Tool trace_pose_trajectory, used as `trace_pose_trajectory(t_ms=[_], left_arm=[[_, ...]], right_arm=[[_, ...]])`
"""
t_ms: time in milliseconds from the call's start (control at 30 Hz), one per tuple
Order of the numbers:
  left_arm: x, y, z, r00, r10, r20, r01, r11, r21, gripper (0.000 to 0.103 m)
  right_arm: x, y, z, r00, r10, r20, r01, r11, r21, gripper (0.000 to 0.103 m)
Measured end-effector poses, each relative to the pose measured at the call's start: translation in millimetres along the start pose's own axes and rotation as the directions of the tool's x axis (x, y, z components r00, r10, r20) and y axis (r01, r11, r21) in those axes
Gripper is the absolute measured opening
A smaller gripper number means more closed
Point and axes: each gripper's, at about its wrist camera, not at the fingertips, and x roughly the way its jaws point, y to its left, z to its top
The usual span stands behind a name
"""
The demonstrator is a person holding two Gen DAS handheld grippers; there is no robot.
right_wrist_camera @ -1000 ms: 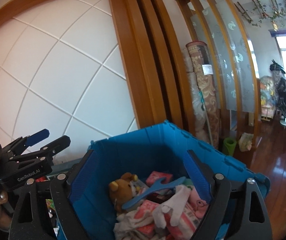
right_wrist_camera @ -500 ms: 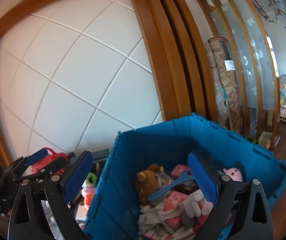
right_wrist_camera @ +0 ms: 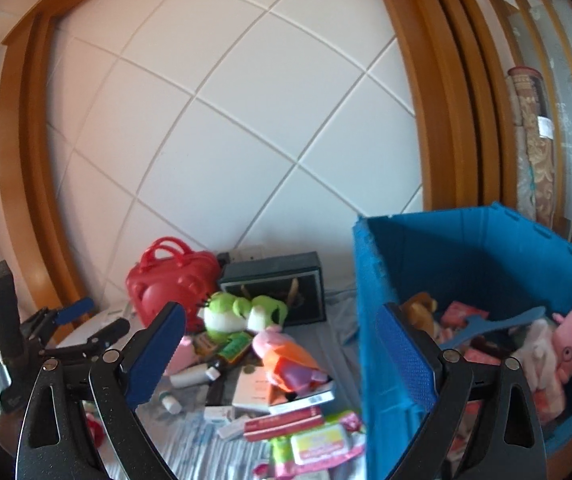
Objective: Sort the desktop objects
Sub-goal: 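Move both tools back over the table clutter, then grasp the white teal-labelled pill bottle with the left tool while the right grasps a white medicine box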
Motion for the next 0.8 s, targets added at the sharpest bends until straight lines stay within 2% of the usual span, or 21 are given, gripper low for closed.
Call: trace_pose_trajectory(t_ms=[200,400,533,667,800], left_arm=[[0.7,56.9,-37.1,0.996,0.075,-0.047,-0.076,0.997,-0.004,0.078],[14.6,81.2,-69.2,0.991,0.103,-0.085,-0.104,0.995,-0.003,0.078],[30.8,91.4,-92.7,0.984,0.114,-0.14,-0.119,0.992,-0.032,0.078],[59.3,94.9,-118.2,0.967,0.132,-0.216,-0.146,0.988,-0.049,0.078],[88.2,92.7,-141.3,0.948,0.116,-0.295,-0.145,0.987,-0.077,0.078]], right_arm=[[49.4,54.5,-47.3,0.989,0.071,-0.128,-0.073,0.997,-0.008,0.097],[102.0,84.3,-83.0,0.959,0.121,-0.256,-0.131,0.991,-0.02,0.097],[133.9,95.6,-98.7,0.939,0.137,-0.315,-0.162,0.985,-0.055,0.097],[166.7,99.9,-120.6,0.908,0.146,-0.393,-0.19,0.979,-0.073,0.097],[200.4,101.4,-147.2,0.867,0.153,-0.474,-0.215,0.973,-0.079,0.097]])
